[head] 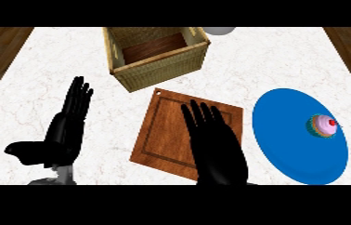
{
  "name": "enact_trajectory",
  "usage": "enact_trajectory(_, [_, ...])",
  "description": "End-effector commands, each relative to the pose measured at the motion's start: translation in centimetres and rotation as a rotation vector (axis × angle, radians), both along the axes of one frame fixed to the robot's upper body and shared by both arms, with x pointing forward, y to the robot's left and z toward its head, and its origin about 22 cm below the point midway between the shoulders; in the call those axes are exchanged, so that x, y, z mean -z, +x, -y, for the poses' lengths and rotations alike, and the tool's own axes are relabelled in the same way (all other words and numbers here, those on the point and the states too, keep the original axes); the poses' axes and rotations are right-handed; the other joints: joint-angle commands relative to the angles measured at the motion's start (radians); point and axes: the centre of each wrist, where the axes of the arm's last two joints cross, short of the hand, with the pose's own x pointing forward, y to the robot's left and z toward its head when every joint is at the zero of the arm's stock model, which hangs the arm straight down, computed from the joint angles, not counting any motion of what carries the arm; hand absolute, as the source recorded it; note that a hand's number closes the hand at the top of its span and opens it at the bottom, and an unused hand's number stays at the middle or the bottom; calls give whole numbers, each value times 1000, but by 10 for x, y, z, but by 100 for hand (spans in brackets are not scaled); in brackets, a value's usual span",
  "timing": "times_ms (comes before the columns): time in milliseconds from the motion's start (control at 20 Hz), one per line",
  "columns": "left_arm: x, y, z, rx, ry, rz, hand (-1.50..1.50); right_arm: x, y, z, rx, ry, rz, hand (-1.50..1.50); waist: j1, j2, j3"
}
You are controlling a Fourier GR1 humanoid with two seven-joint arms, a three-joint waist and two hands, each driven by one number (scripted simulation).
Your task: Pick the lemon from the cutting board and place it in the basket
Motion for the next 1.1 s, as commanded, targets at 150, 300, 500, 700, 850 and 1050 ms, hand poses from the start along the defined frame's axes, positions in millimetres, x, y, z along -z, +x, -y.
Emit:
enact_trajectory(150, [-18,9,0,-5,22,-2,0,16,-5,-5,66,5,15,-150,-2,0,0])
enact_trajectory(300, [6,12,-1,7,-4,-1,0,17,18,-4,70,-1,13,-150,0,1,0])
enact_trajectory(500, [-16,-4,6,9,6,-17,0,28,11,6,68,-13,-6,-150,-1,0,0])
enact_trajectory(700, [-8,2,10,-13,19,7,0,61,16,5,69,-49,-46,-150,-1,1,0])
enact_trajectory(850, [-5,7,6,5,-10,-2,0,50,28,15,92,-21,-45,-150,-2,1,0])
enact_trajectory(1050, [3,12,-16,-9,9,-2,0,59,16,6,82,-24,-63,-150,-2,1,0])
